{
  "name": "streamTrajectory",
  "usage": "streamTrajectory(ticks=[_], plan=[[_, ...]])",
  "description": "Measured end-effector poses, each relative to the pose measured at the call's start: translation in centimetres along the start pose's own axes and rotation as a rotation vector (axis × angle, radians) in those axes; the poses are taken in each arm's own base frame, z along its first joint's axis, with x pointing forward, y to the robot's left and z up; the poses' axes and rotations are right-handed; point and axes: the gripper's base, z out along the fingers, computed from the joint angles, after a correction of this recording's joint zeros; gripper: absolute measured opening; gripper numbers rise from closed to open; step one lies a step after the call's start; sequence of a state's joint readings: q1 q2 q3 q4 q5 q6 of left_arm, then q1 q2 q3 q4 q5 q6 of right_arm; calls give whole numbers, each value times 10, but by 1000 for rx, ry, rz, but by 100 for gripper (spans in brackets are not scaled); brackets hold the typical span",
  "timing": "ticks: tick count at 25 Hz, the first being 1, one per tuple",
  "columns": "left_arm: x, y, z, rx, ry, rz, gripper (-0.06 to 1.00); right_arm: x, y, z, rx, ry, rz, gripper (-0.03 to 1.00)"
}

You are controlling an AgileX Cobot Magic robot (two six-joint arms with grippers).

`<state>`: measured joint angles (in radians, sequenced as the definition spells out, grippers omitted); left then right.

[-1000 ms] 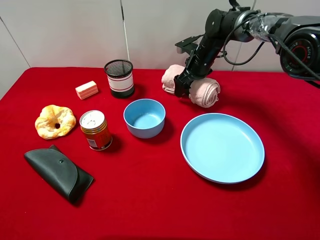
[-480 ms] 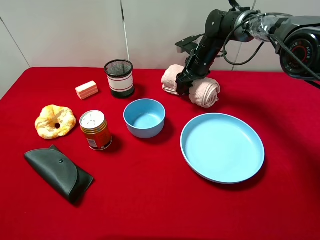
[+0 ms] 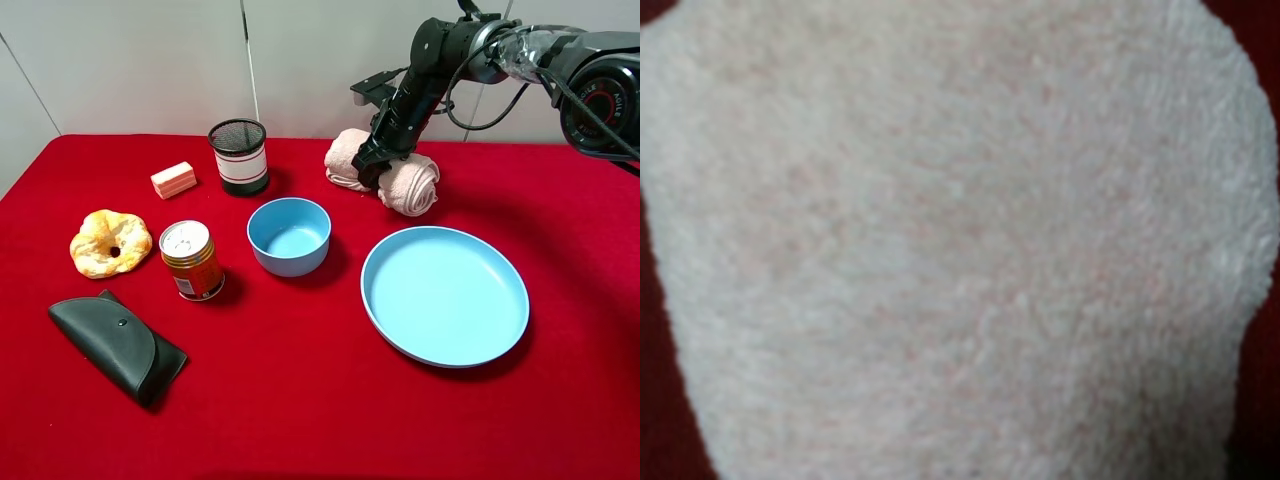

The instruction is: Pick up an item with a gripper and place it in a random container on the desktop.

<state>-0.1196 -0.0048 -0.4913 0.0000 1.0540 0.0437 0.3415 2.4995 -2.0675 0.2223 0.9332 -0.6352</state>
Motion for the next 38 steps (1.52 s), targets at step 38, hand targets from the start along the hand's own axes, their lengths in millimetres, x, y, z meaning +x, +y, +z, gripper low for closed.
streamTrajectory(ticks=[38], plan=[[0,0,0,0,0,0,100,-8,11,-82,-27,75,5,35]])
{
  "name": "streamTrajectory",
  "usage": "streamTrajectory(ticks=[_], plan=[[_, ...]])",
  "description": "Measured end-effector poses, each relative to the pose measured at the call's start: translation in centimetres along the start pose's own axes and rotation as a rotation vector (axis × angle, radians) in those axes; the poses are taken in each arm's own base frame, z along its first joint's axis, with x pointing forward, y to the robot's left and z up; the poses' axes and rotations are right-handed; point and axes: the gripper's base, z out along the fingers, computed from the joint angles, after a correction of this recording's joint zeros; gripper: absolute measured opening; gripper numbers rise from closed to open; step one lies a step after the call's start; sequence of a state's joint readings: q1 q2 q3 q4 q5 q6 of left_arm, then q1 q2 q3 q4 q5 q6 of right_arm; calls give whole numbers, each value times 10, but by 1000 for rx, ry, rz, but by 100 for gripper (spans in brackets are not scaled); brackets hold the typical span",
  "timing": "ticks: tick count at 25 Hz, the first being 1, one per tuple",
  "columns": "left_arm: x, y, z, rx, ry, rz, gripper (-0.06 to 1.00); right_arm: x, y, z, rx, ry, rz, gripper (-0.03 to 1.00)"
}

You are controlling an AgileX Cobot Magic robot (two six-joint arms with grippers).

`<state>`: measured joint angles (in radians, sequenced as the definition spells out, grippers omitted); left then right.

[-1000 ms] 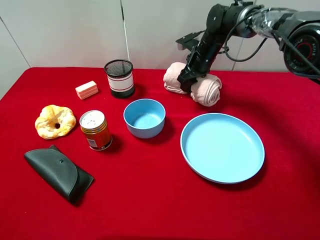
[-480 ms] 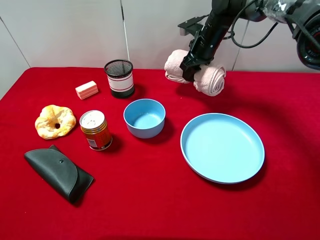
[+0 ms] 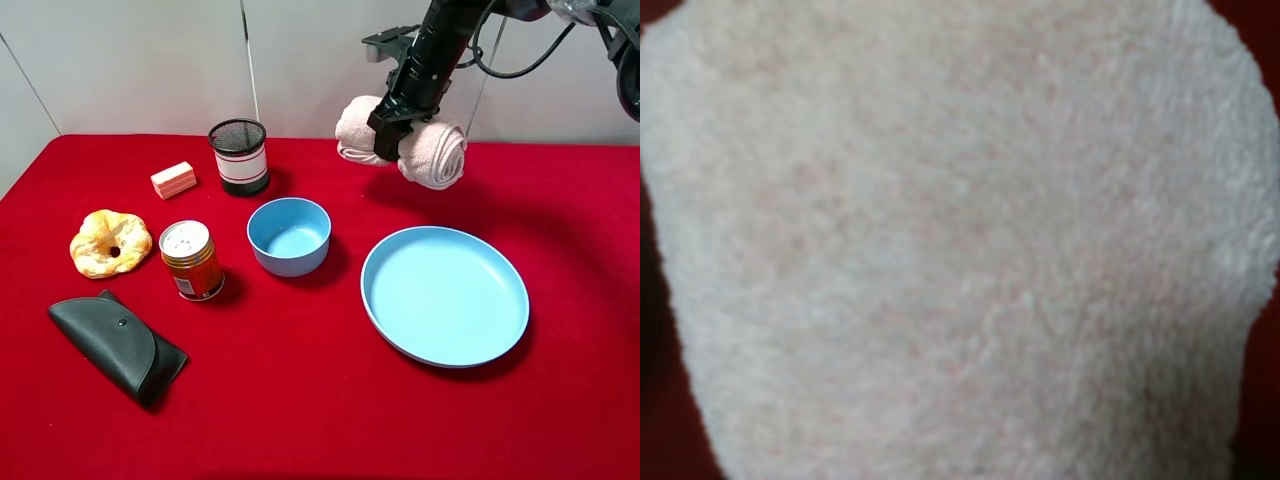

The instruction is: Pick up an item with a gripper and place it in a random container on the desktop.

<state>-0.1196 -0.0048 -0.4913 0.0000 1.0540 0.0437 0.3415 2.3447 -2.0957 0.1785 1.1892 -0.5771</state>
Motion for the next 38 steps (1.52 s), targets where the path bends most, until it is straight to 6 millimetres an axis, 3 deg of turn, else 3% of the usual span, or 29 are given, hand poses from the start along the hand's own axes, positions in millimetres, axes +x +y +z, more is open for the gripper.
streamTrajectory(ticks=[19,25,38], plan=[[0,0,0,0,0,0,100,-5,17,-53,57,-47,124,35],[0,0,0,0,0,0,100,13,28,-67,43,-15,138,35],[0,0,0,0,0,0,100,56,52,-65,-17,105,191,35]])
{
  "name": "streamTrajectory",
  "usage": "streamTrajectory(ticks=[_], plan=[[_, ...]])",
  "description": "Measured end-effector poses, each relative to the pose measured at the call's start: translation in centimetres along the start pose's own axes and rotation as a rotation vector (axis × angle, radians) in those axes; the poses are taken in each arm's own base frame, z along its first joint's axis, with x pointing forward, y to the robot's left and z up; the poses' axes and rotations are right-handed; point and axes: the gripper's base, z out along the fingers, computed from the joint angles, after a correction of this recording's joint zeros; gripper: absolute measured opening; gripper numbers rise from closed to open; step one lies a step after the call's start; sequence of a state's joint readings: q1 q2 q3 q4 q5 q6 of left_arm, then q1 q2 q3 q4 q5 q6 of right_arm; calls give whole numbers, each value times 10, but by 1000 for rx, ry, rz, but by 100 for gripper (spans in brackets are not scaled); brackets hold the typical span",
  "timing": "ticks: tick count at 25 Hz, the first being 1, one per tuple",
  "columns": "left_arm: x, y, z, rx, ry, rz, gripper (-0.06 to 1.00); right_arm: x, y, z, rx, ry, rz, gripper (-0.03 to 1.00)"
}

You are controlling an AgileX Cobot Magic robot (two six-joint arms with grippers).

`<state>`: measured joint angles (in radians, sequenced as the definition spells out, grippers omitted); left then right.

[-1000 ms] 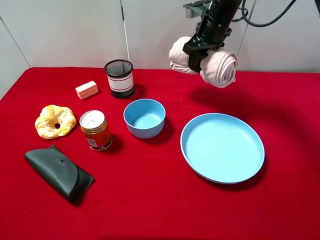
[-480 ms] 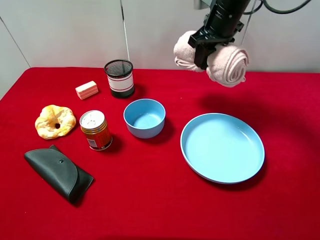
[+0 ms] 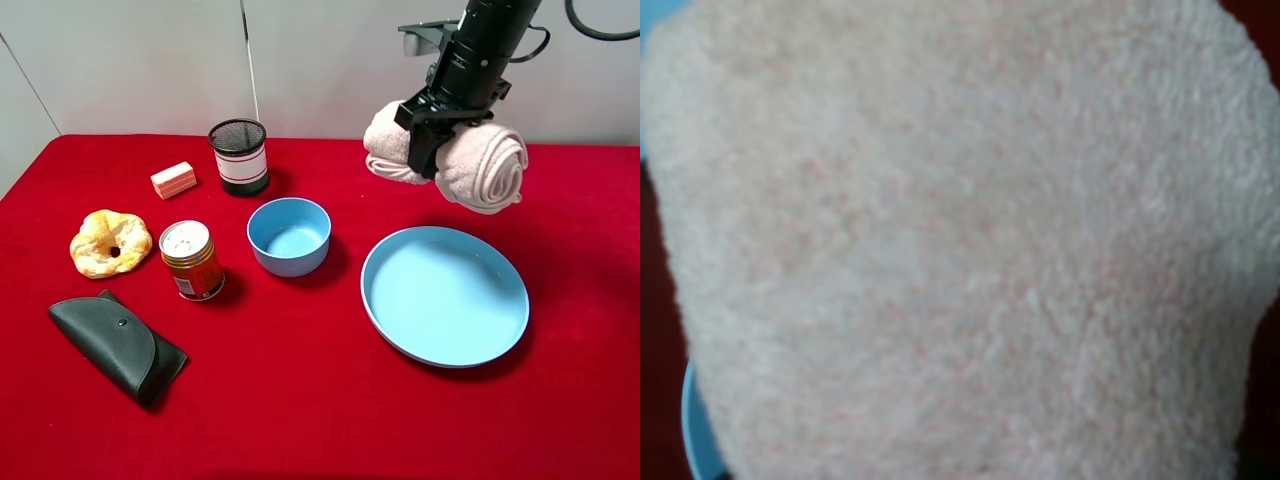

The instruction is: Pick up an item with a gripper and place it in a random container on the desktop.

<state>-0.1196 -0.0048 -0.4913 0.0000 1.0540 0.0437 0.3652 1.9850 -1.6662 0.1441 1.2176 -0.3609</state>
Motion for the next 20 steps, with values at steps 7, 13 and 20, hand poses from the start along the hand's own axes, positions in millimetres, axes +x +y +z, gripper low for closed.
streamTrajectory(ticks=[7,13,20], plan=[[0,0,0,0,0,0,100,22,8,2,-34,45,27,35],[0,0,0,0,0,0,100,45,18,8,-76,85,59,35],[0,0,0,0,0,0,100,77,28,22,-77,44,102,35]])
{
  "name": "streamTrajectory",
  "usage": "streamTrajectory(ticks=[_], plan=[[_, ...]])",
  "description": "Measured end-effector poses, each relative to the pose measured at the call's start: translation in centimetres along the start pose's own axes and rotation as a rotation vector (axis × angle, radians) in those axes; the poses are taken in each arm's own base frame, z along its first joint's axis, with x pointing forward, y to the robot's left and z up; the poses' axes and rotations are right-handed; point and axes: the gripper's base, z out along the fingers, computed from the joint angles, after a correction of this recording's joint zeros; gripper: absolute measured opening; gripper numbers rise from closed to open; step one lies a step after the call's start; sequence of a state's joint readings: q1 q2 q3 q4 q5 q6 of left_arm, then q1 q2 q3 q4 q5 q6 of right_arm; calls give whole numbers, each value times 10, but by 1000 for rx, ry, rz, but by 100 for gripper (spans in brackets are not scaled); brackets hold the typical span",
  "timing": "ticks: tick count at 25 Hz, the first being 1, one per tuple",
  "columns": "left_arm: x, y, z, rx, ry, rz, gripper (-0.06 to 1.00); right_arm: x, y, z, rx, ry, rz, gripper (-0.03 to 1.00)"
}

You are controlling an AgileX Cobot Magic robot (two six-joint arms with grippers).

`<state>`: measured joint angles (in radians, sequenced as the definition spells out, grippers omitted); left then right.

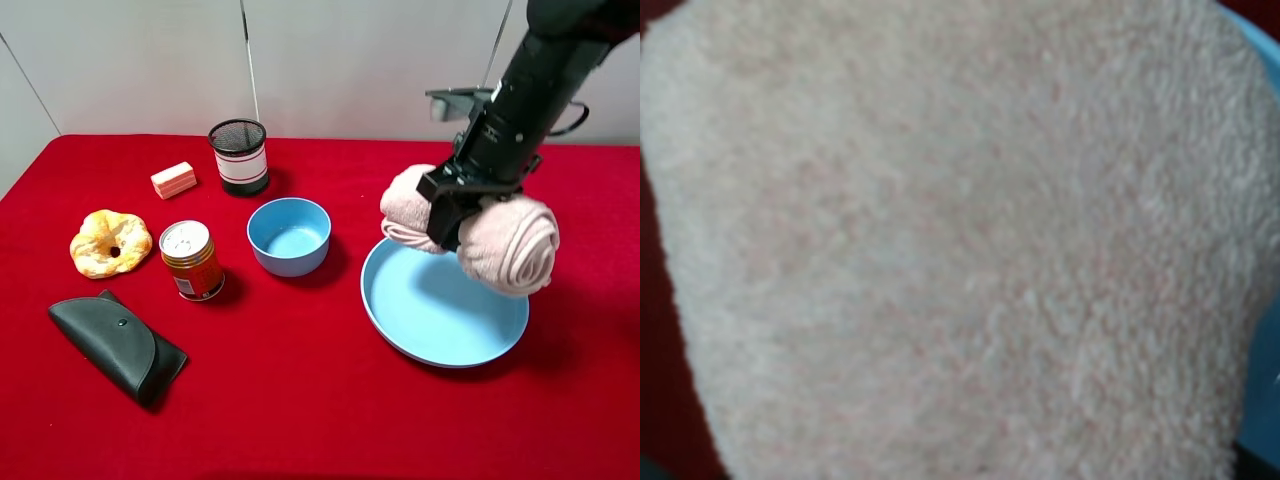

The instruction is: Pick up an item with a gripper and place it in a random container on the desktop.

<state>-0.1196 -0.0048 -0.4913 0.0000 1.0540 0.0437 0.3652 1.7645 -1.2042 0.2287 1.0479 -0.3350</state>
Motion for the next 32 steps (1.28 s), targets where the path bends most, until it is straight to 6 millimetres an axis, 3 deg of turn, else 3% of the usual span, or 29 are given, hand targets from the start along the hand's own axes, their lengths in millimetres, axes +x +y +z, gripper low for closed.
streamTrajectory(ticks=[11,19,28,32], plan=[[0,0,0,0,0,0,100,29,-3,44,21,-62,70,35],[0,0,0,0,0,0,100,38,-8,60,68,-134,86,35],[0,0,0,0,0,0,100,38,-8,60,71,-143,88,36],[0,0,0,0,0,0,100,38,-8,60,70,-144,96,61]])
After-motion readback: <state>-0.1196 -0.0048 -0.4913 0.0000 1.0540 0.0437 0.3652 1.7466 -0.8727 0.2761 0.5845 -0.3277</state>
